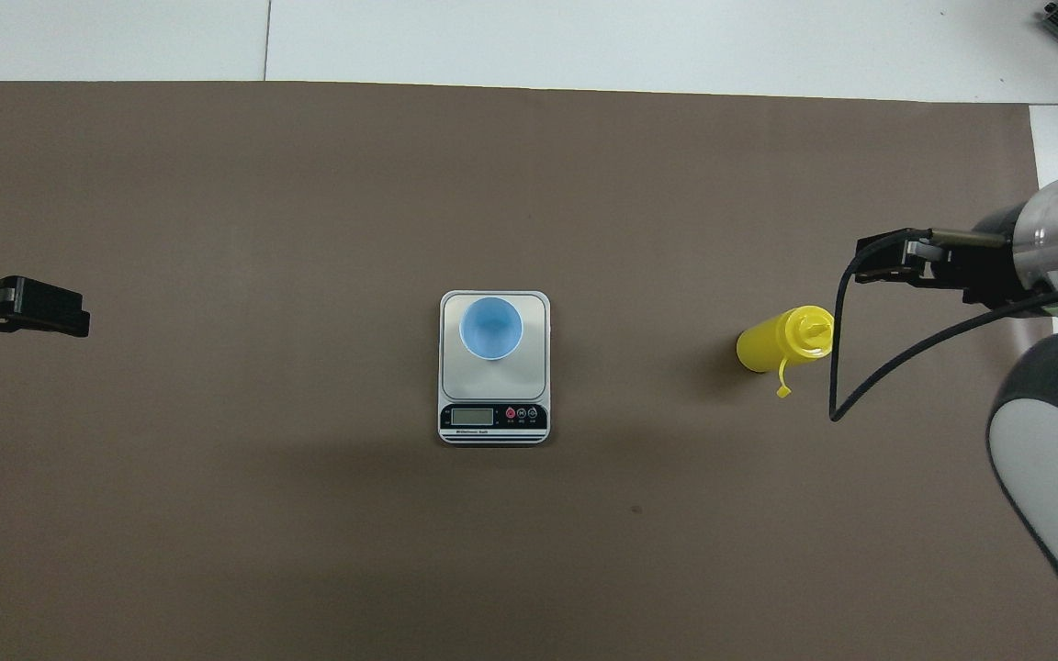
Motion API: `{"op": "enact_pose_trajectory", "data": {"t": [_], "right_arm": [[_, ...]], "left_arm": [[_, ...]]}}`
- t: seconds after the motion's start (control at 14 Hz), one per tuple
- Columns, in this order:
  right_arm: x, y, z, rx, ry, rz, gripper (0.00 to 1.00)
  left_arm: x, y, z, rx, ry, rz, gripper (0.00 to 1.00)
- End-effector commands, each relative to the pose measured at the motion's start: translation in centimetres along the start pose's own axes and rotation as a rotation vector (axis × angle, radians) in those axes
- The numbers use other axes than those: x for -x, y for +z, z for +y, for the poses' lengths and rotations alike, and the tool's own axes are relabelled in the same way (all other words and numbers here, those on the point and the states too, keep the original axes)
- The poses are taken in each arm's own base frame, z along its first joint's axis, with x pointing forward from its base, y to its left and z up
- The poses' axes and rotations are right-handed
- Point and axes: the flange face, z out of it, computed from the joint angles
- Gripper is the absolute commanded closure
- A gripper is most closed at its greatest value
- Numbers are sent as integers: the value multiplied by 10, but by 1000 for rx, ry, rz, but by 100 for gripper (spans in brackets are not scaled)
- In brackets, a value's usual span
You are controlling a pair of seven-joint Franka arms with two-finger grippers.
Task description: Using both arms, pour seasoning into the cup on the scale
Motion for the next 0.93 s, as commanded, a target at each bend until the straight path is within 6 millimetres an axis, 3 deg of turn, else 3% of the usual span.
{"op": "enact_pose_trajectory", "data": {"t": [0.0, 0.29, 0.86], "right_arm": [[-16, -12, 10, -13, 39, -30, 0], [-29, -17, 23, -18, 24, -80, 0], [-4, 5, 47, -12, -62, -186, 0]], "left_arm": [[7, -3, -3, 7, 1, -2, 0], [7, -3, -3, 7, 1, -2, 0], [7, -3, -3, 7, 1, -2, 0]]}}
